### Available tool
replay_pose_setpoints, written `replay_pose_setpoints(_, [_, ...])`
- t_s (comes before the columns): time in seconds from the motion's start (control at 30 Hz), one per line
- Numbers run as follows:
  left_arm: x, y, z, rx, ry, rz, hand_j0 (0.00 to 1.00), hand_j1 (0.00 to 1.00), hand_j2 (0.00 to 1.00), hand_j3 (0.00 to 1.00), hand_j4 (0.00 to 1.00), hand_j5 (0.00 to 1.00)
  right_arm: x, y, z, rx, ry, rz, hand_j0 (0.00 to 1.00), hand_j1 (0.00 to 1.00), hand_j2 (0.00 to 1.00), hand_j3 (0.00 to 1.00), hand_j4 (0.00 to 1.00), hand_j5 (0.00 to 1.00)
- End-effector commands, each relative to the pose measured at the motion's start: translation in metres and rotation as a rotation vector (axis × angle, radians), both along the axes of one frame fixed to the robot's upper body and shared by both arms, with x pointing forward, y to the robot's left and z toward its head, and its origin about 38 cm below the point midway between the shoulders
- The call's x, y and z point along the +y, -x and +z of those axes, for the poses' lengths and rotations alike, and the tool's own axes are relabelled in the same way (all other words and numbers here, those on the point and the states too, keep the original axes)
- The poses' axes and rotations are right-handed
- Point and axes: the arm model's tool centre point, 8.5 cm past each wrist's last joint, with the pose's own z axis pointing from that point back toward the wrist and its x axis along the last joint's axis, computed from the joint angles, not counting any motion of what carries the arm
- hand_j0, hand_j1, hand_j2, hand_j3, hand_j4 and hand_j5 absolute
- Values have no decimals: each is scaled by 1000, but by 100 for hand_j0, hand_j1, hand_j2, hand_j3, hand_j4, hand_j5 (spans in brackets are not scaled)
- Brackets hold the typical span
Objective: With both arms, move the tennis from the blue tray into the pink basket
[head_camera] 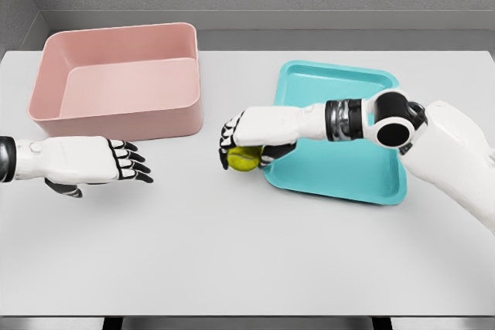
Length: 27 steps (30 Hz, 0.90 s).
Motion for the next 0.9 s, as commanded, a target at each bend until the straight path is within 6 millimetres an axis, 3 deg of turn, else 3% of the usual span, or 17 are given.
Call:
replay_pose_setpoints(0.0, [1, 0, 1, 1, 0, 5, 100, 100, 100, 100, 100, 100, 12, 4, -3, 17, -11, 19, 51, 51, 51, 51, 51, 51])
replay_pose_setpoints(0.4, [3, -1, 4, -7, -3, 8, 100, 100, 100, 100, 100, 100, 53, 10, -28, 81, 4, 61, 51, 51, 51, 51, 51, 51])
replay_pose_setpoints(0.87, [3, -1, 4, -9, -2, 8, 100, 100, 100, 100, 100, 100, 58, 6, -45, 115, 31, 50, 51, 51, 51, 51, 51, 51])
